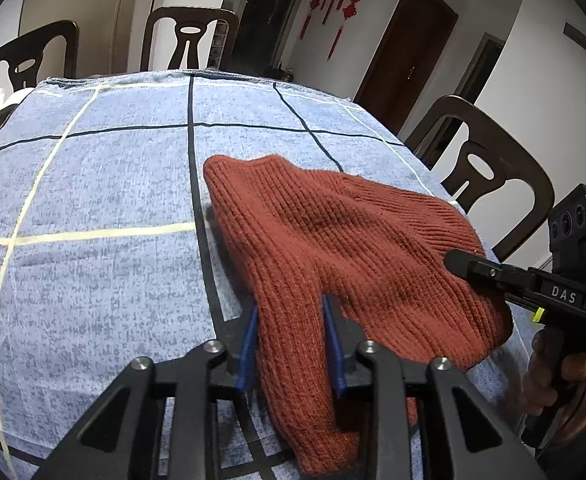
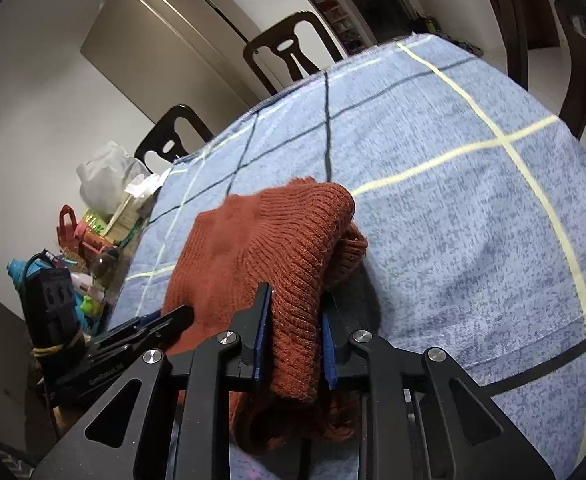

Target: Fold small clothes

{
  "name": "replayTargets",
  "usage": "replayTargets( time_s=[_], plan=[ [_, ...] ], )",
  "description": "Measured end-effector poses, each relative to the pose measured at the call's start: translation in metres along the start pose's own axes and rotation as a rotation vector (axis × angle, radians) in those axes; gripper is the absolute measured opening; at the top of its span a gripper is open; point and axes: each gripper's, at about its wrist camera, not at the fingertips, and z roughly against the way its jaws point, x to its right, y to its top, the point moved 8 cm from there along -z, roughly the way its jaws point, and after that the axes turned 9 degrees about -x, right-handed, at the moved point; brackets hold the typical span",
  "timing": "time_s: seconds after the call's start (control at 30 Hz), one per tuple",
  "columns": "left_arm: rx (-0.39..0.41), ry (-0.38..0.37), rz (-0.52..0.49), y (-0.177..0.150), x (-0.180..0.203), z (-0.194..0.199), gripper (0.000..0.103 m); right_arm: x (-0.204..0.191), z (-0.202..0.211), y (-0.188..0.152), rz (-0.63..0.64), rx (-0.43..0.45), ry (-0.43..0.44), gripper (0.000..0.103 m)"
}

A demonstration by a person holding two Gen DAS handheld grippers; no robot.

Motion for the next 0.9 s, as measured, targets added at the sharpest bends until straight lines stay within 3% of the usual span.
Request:
replayTargets(
  time_s=[0.33,0.7,0.8,0.9],
  plan=[
    [0.042,-0.047,-0.031,0.002,0.008,0.020,0.028,-0.025,0.017,0.002,0.066,0.033,-0.003,0.021],
    [0.034,-0.056,-0.043,-0.001,0.008,0.016,0.028,-0.011,0.011,-0.006,0.035,0.004,0.003,0.022],
    [0.013,-0.065,-0.022,-0.007,-0.001,0.010,0.029,0.008,0.002,-0.012,0.007,-0.034,-0.080,0.025],
    [0.021,-0.074,-0.017,-0.011,-0.004,0.014,0.032,0.014,0.008,-0.015,0.000,-0.012,-0.113,0.029]
  ],
)
